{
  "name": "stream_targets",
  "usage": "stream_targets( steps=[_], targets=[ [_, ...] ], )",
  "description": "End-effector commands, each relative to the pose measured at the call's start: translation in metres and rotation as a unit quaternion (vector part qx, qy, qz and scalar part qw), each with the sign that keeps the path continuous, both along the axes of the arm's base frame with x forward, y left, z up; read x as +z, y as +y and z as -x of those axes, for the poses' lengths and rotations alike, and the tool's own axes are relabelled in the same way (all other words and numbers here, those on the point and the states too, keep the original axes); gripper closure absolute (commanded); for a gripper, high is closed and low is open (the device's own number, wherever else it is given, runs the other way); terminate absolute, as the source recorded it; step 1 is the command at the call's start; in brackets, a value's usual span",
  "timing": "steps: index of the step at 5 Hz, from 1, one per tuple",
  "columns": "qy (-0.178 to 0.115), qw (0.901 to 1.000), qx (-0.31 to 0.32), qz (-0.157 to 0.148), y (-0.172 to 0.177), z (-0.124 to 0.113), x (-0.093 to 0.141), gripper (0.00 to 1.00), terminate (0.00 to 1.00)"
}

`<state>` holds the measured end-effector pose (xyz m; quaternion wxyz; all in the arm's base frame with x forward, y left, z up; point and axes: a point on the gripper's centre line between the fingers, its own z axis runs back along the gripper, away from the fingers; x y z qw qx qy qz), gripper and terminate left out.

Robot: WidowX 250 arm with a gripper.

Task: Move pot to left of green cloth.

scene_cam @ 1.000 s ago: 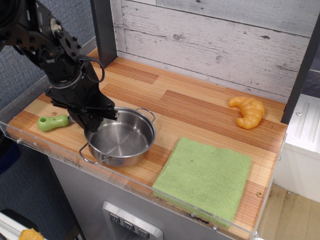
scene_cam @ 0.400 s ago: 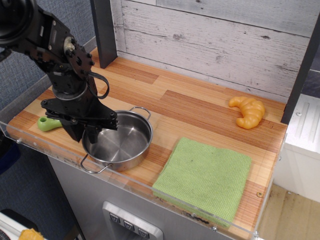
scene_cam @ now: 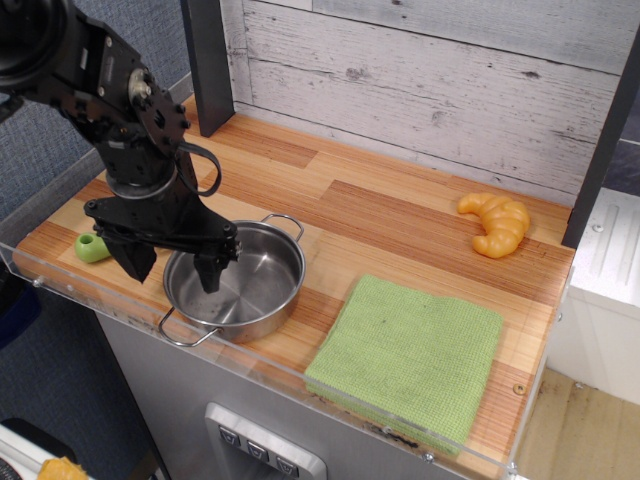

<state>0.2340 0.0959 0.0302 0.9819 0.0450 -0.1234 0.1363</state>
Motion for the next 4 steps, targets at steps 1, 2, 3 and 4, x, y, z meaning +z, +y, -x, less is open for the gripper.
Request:
stream_targets(
  steps=[1, 2, 3, 4],
  targets=[
    [-0.054, 0.9980, -0.032, 0.001, -0.010, -0.006, 0.050, 0.00, 0.00],
    [-0.083, 0.9943, -0.066, 0.002, -0.016, -0.010, 0.085, 0.00, 0.00],
    [-0.108, 0.9910, -0.078, 0.004, -0.021, -0.005, 0.112, 0.00, 0.00],
    [-0.108, 0.9910, -0.078, 0.004, -0.021, -0.005, 0.112, 0.00, 0.00]
  ],
)
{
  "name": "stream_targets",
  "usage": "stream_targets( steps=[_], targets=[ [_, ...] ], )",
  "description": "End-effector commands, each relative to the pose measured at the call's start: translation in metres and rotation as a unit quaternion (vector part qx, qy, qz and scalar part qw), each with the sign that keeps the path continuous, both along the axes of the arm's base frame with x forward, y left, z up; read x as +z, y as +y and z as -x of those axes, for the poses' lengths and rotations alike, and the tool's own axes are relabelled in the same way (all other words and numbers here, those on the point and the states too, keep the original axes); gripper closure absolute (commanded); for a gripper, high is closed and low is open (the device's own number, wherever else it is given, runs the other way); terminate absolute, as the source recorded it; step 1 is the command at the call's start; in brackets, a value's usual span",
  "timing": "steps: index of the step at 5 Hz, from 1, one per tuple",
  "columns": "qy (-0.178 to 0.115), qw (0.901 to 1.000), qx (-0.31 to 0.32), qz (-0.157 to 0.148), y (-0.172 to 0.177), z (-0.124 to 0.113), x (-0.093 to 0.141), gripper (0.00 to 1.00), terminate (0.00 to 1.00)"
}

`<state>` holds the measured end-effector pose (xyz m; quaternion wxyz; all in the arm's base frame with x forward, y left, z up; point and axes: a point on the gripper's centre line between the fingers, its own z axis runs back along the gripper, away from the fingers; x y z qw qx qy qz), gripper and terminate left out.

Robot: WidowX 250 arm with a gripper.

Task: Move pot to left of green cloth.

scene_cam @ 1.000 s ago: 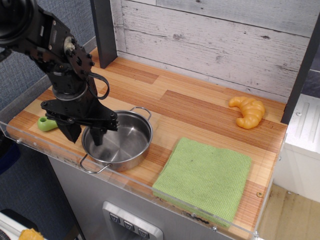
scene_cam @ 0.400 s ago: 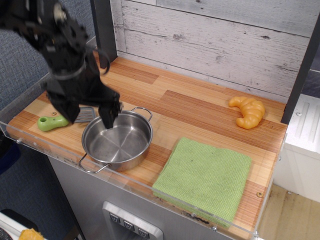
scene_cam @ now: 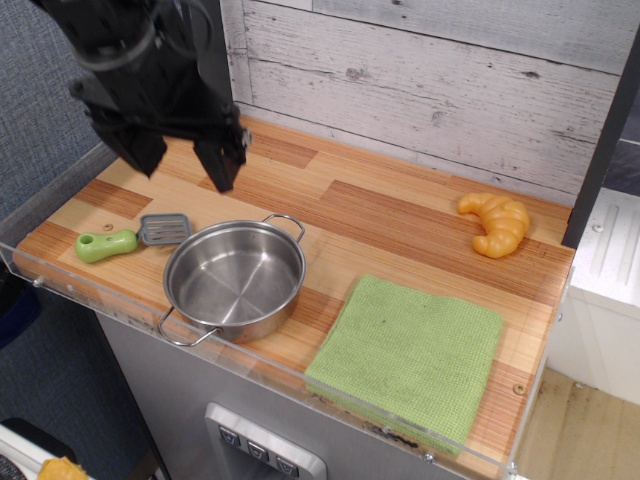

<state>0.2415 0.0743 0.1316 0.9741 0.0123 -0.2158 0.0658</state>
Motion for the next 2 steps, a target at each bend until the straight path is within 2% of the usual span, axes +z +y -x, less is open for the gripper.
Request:
stream_targets(
  steps=[1, 2],
  targets=[
    [-0.016, 0.9999, -0.001, -0.006, 0.0005, 0.0029, 0.0110, 0.00, 0.00],
    [-0.016, 0.9999, -0.001, -0.006, 0.0005, 0.0029, 0.0110, 0.00, 1.00]
  ],
)
